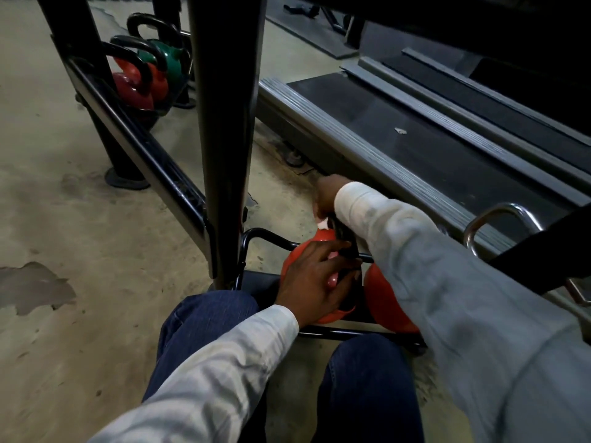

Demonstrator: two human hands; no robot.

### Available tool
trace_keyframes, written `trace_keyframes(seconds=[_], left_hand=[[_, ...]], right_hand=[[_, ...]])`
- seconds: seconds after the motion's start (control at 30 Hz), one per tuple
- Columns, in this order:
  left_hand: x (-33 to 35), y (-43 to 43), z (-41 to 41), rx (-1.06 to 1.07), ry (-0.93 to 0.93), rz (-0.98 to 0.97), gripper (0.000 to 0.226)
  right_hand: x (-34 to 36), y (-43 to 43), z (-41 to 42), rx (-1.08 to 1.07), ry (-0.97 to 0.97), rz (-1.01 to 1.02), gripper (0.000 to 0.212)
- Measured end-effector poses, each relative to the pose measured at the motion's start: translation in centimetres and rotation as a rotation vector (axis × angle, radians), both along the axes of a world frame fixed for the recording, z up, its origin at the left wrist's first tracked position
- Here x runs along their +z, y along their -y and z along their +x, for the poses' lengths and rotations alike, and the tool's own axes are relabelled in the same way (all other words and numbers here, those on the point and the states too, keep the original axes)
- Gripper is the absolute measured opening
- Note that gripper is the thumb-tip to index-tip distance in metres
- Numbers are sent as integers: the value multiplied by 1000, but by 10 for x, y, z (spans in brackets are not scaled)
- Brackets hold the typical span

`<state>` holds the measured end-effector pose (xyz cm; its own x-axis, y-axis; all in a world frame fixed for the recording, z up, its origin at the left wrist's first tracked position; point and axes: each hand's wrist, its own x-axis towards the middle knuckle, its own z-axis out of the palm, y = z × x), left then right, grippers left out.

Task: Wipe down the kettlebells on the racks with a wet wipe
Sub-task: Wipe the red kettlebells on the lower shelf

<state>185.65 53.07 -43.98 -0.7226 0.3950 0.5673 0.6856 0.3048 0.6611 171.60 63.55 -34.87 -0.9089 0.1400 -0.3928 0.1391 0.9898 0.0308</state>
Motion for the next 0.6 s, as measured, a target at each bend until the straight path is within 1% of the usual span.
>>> trace_keyframes(seconds=[0.03,0.1,0.13,0.2,0.27,0.33,0.37,0.4,0.43,0.5,0.53,0.6], left_hand=[[0,0,0,-3,5,0,20],[1,0,1,-13,9,12,19],[1,0,1,-17,11,19,18],[2,-1,1,-18,21,35,16],[1,-1,0,-13,24,43,15],[1,-2,0,-7,26,46,14],[0,-2,1,-6,28,46,14],[0,-2,2,-6,31,44,15],[0,-2,3,-3,34,37,17],[-1,-2,5,0,39,10,22],[-1,-2,6,-1,38,-5,24],[1,0,8,-14,29,-20,25]], right_hand=[[0,-10,-3,-42,-23,-27,36],[3,-32,-1,-175,-31,-162,32],[1,-44,4,-270,-37,-295,26],[-6,-60,20,-542,-96,-666,13],[-15,-67,44,-741,-205,-976,16],[-21,-68,71,-812,-274,-1223,15],[-22,-66,86,-806,-304,-1298,15],[-23,-64,99,-771,-353,-1313,15],[-24,-62,107,-703,-426,-1251,13],[-24,-58,106,-499,-574,-975,8],[-21,-53,96,-399,-605,-818,7],[-16,-39,66,-264,-541,-543,9]])
